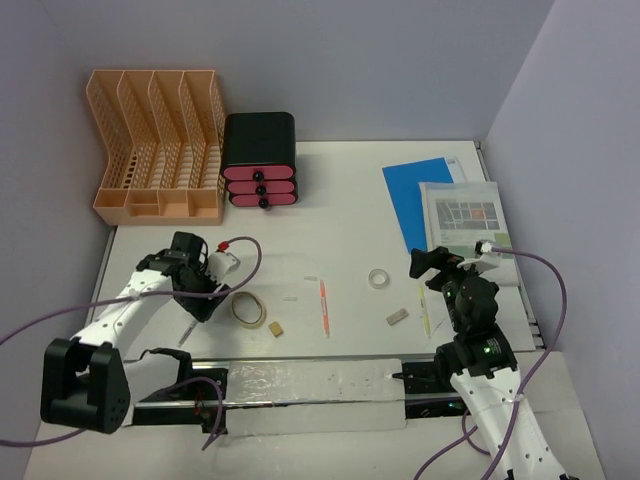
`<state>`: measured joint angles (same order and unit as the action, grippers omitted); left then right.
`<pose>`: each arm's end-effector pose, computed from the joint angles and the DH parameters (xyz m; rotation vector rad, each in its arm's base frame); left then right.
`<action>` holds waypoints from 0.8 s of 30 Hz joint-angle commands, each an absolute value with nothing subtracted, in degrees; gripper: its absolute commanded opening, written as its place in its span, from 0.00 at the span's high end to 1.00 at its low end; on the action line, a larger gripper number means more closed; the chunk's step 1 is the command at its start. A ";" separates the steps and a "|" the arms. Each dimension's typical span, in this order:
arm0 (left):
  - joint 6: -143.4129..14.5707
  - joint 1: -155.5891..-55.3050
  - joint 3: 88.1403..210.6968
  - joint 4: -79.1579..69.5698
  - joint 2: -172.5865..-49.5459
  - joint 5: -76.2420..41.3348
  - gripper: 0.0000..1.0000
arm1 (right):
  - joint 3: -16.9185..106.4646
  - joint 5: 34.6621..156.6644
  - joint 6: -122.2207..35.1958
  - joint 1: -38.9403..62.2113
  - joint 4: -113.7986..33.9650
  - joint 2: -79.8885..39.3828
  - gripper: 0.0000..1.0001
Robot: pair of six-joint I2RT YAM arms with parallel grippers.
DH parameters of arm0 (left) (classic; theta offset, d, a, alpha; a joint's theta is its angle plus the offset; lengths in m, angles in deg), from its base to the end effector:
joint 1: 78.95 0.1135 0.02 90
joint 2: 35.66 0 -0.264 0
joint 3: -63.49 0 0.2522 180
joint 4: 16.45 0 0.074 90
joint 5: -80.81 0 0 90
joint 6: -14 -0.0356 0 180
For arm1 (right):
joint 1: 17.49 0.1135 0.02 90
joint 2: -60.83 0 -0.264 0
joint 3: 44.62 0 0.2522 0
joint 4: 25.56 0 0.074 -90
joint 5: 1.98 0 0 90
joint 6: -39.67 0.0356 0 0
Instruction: Organize the desk
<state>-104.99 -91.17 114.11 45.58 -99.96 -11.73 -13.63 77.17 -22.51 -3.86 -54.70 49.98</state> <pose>0.1732 -0.0391 0.1856 1.0240 2.7008 -0.0106 0.1037 0.0183 0.2330 0.3536 1.7029 0.3700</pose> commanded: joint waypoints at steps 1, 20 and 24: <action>-103.61 -92.12 113.15 37.85 -106.89 -4.22 0.24 | -12.37 78.18 -22.90 -3.52 -53.60 49.10 0.02; -105.11 -93.01 114.66 37.04 -118.86 -13.32 0.93 | -12.44 76.42 -22.90 -3.52 -53.58 48.86 0.05; -104.75 -93.01 115.39 38.09 -118.56 -14.19 1.00 | -12.66 78.12 -23.50 -3.52 -52.28 47.57 0.06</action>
